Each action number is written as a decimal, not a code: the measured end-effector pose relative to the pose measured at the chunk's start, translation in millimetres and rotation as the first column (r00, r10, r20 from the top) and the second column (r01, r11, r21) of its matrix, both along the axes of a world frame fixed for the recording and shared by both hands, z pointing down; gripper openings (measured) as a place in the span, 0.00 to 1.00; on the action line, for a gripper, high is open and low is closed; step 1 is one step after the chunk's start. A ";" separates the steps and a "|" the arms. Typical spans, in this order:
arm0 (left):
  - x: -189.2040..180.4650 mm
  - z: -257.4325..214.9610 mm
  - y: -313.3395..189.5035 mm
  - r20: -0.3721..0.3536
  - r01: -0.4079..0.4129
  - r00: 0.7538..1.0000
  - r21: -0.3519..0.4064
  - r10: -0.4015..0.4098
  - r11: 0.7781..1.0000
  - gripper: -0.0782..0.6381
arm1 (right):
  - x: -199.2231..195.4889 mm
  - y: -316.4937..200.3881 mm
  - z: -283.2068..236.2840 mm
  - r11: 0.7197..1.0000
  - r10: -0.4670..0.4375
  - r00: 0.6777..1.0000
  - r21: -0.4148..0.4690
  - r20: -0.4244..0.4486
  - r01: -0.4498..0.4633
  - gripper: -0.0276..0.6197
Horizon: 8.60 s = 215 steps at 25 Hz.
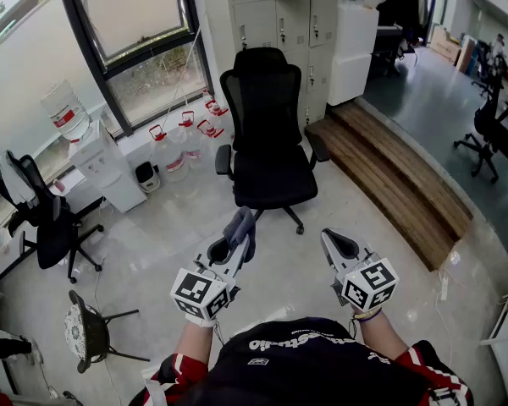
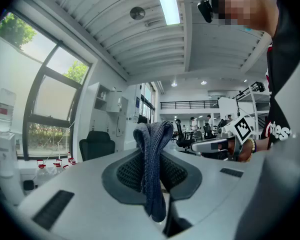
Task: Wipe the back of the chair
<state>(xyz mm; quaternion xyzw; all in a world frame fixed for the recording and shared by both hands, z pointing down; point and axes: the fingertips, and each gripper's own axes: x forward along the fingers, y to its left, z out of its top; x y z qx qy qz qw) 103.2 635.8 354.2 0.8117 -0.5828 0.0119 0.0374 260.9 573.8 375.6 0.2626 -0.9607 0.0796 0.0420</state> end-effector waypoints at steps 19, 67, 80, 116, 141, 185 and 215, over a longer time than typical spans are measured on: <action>-13.6 9.6 -5.0 -0.029 -0.015 0.999 -0.006 0.015 1.000 0.20 | -15.2 0.4 11.2 0.999 0.003 1.000 -0.040 -0.001 -0.003 0.06; -100.8 14.0 -393.1 -0.008 0.146 0.989 -0.100 -0.148 0.984 0.20 | -88.4 -414.3 42.9 0.975 -0.157 0.987 -0.155 0.030 0.159 0.06; -156.9 38.3 -486.5 -0.027 0.168 0.985 -0.121 -0.172 0.978 0.20 | -123.0 -494.8 64.3 0.974 -0.126 0.992 -0.189 0.022 0.128 0.06; -485.9 119.6 -865.0 -0.089 0.236 0.962 -0.212 -0.259 0.948 0.20 | -363.1 -764.9 41.0 0.988 -0.029 0.997 -0.156 -0.067 0.018 0.06; -612.6 281.0 -1031.8 0.025 0.486 0.854 -0.393 -0.519 0.781 0.20 | -353.7 -862.6 70.8 0.974 0.156 0.987 -0.160 -0.047 -0.162 0.06; -187.2 302.5 -1277.0 -0.077 -0.035 0.997 -0.340 0.010 0.940 0.20 | -111.6 -934.8 118.5 0.761 0.594 0.797 -0.248 -0.106 -0.600 0.06; -509.7 300.9 -985.1 -0.173 0.310 0.908 -0.336 -0.382 0.890 0.19 | -331.4 -882.0 111.9 0.968 0.088 0.992 -0.229 -0.091 -0.107 0.06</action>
